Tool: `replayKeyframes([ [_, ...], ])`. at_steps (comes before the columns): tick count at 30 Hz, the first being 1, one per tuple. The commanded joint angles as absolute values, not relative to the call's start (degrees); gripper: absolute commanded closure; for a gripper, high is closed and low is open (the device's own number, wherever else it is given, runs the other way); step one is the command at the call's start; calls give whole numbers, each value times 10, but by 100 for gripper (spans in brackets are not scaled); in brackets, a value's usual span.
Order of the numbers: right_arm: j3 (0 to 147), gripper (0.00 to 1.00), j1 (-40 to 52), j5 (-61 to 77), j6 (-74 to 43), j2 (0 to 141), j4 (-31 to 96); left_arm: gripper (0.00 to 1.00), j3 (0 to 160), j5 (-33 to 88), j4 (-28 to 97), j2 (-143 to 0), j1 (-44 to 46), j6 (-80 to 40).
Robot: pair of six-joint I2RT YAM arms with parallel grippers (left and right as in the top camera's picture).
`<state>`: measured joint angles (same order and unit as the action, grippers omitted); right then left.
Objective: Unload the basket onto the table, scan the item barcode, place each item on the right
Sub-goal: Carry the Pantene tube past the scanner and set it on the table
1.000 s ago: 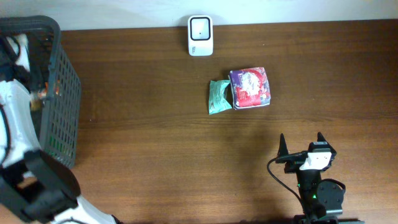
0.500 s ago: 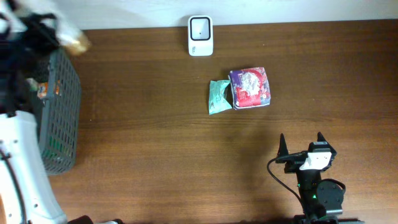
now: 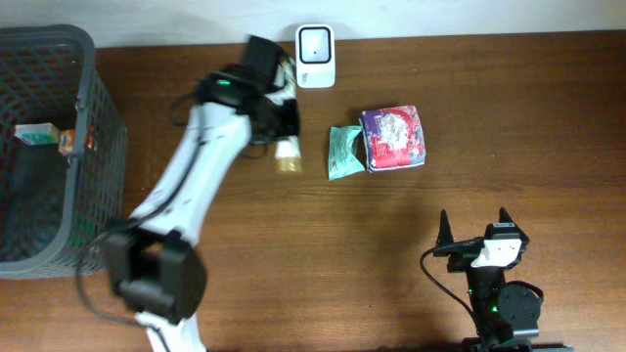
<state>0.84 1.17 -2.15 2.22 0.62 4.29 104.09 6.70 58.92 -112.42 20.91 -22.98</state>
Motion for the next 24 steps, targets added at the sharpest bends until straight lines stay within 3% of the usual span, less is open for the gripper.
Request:
replayKeyframes([
  [1,3,1,15,-28,26,2,44,100,1050,36,578,-1192,240,-223],
  [6,3,1,15,-28,26,2,44,99,1050,58,567,-1255,262,-240],
  [10,3,1,15,-28,26,2,44,80,1051,78,565,-1260,272,-240],
  [11,3,1,15,-28,26,2,44,71,1051,82,565,-1260,274,-240],
  [13,3,1,15,-28,26,2,44,6,1051,109,564,-1260,275,-239],
  [19,3,1,15,-28,26,2,44,1,1174,142,623,-1260,244,-207],
  [24,3,1,15,-28,26,2,44,1,1457,128,758,-1260,163,-207],
])
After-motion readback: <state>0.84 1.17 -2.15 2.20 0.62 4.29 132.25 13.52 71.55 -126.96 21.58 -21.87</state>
